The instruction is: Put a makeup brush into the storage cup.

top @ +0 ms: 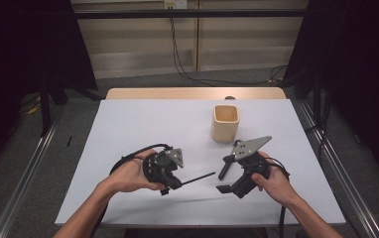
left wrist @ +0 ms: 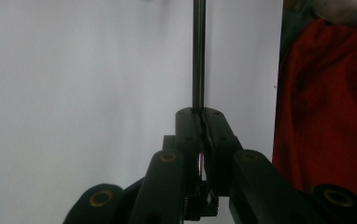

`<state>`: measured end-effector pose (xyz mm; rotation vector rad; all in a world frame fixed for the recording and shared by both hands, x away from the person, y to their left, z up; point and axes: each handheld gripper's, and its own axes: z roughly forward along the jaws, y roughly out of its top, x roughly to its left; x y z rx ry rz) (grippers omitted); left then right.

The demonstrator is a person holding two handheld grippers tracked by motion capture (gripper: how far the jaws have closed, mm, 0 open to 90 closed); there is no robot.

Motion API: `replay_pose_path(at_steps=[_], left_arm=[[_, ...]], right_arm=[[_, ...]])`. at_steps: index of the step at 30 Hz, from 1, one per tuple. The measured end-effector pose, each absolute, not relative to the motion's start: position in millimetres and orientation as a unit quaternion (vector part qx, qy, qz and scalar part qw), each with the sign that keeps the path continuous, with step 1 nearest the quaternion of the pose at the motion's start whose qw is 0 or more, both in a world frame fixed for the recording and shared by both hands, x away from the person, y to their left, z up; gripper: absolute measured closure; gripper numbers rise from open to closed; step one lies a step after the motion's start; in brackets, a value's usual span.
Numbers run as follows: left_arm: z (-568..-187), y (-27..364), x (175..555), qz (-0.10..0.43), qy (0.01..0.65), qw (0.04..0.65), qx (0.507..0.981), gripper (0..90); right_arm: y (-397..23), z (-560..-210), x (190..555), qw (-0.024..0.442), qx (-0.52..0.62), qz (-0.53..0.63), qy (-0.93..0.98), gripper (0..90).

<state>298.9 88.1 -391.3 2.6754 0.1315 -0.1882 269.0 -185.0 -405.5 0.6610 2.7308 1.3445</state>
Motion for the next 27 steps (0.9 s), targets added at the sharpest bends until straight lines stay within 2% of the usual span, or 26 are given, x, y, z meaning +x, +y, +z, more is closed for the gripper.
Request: replay_pose_path(at_steps=[11,27], left_arm=[[-391,82,301,-0.065,0.034,0.188,0.979,85.8],[-387,79,305,-0.062,0.020,0.145,0.987,85.8]], right_arm=[[-174,-405,282,-0.027,0.185,0.379,0.906,1.4],[-147,-408,291,-0.049,0.129,0.269,0.953,3.4]])
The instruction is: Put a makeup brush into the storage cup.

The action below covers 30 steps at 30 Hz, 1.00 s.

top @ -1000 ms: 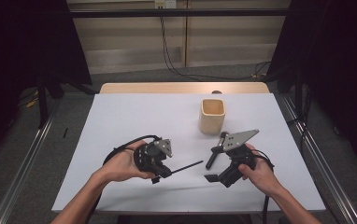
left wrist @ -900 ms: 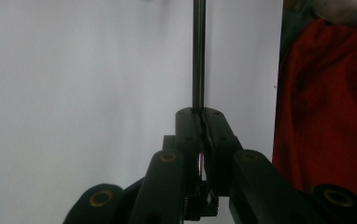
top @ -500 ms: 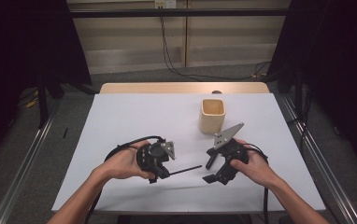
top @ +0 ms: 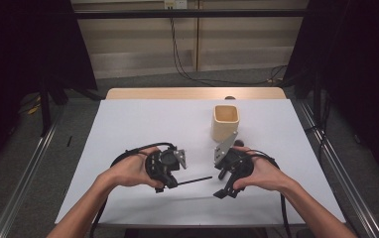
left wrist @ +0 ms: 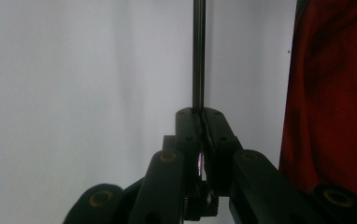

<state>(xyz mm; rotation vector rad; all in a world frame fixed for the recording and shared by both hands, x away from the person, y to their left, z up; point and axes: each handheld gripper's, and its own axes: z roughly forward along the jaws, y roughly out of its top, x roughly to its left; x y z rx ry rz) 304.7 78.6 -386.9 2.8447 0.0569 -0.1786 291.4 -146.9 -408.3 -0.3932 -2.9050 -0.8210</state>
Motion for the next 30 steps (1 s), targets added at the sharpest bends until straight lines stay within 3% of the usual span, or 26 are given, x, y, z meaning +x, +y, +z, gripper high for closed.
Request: replay_pose_path(at_steps=[9,13,16,18,30], left_arm=[[-387,74,305,-0.059,0.011,0.130,0.990,85.8],[-388,73,305,-0.061,0.013,0.130,0.989,85.8],[-388,72,305,-0.056,0.016,0.139,0.989,85.8],[-389,71,304,-0.054,0.018,0.141,0.988,85.8],[-391,68,305,-0.055,0.011,0.140,0.989,85.7]], right_arm=[[-131,-416,299,0.049,-0.130,-0.206,-0.969,4.0],[-128,-414,300,0.060,-0.120,-0.210,-0.968,9.3],[-126,-412,301,0.065,-0.109,-0.217,-0.968,17.6],[-125,-410,303,0.060,-0.104,-0.229,-0.966,27.9],[-119,-410,305,0.074,-0.092,-0.225,-0.967,53.6]])
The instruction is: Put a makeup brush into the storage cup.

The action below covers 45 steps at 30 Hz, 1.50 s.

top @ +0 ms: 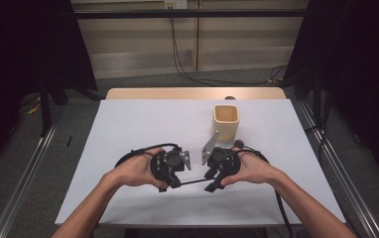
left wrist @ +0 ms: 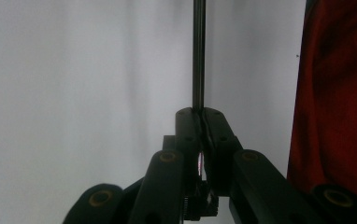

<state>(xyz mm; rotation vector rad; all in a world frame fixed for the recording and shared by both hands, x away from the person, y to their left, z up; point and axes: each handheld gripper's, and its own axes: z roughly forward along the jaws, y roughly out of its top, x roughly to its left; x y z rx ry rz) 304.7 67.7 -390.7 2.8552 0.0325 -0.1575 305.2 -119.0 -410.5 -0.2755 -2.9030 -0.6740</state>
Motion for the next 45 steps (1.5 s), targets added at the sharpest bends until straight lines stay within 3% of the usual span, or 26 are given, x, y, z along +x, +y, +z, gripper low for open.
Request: replay_pose_path(at_steps=[19,36,41,45], left_arm=[[-392.4,65.2,305.3,-0.054,0.009,0.148,0.987,85.8],[-394.4,66.3,308.0,-0.045,-0.003,0.158,0.986,83.9],[-396.2,68.8,309.0,-0.040,0.005,0.169,0.985,75.3],[-397.4,71.1,309.7,-0.032,0.018,0.182,0.983,61.7]], right_arm=[[-112.4,-409.0,307.3,0.071,-0.076,-0.238,-0.966,83.2],[-114.2,-410.7,309.3,0.085,-0.067,-0.242,-0.964,86.3],[-115.9,-409.5,308.9,0.084,-0.071,-0.246,-0.963,86.3],[-116.7,-408.9,308.7,0.086,-0.070,-0.248,-0.962,86.3]])
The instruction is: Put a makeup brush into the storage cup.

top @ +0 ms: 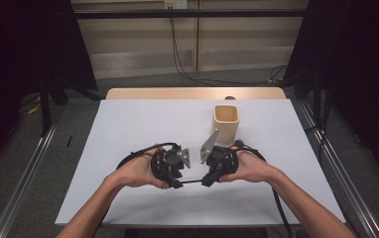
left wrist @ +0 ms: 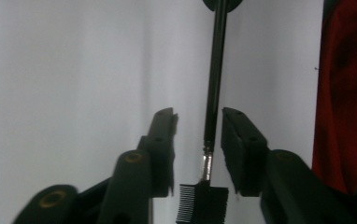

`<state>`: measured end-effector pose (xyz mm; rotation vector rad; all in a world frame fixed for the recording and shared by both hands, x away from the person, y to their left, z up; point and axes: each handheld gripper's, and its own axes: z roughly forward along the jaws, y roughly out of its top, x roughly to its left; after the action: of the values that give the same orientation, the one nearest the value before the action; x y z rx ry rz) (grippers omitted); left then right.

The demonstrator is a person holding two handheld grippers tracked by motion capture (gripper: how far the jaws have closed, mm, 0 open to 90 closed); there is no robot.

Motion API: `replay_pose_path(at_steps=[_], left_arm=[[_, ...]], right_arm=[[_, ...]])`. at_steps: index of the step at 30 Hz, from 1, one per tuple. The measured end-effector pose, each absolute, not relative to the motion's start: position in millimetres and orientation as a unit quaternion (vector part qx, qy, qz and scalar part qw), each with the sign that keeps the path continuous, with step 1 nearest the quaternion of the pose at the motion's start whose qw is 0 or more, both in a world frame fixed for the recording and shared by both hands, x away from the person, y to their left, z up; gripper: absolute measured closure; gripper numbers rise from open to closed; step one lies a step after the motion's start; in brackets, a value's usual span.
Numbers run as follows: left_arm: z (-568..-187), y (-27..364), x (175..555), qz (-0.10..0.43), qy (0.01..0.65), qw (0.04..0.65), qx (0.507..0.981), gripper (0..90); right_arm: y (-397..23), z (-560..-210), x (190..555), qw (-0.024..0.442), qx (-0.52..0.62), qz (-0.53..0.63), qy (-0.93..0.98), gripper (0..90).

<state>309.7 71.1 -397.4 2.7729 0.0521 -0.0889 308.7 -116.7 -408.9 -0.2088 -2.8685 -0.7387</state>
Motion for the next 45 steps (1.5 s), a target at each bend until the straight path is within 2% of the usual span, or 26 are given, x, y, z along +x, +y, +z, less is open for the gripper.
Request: replay_pose_path(at_steps=[6,8,9,12,17,24,38,40,45], left_arm=[[-400,76,314,-0.023,0.046,0.204,0.978,42.3],[-401,79,314,-0.021,0.060,0.217,0.974,32.0],[-400,80,315,-0.015,0.060,0.222,0.973,30.1],[-402,84,315,0.011,0.079,0.240,0.968,13.4],[-403,92,317,0.002,0.096,0.261,0.960,7.0],[-410,106,315,-0.002,0.119,0.295,0.948,4.3],[-415,139,307,0.033,0.180,0.330,0.926,4.1],[-416,144,307,0.035,0.171,0.318,0.932,4.1],[-418,153,298,0.045,0.198,0.351,0.914,4.3]], right_arm=[[-118,-409,309,0.086,-0.076,-0.250,-0.961,86.2],[-119,-409,309,0.084,-0.079,-0.251,-0.961,86.2],[-119,-409,309,0.086,-0.078,-0.253,-0.961,86.2],[-121,-409,309,0.085,-0.080,-0.255,-0.960,86.2],[-125,-410,309,0.083,-0.088,-0.260,-0.958,86.2],[-127,-409,305,0.074,-0.095,-0.255,-0.959,86.2],[-146,-414,306,0.072,-0.128,-0.268,-0.952,86.1],[-149,-414,306,0.070,-0.133,-0.273,-0.950,86.1],[-160,-411,305,0.060,-0.150,-0.293,-0.942,86.1]])
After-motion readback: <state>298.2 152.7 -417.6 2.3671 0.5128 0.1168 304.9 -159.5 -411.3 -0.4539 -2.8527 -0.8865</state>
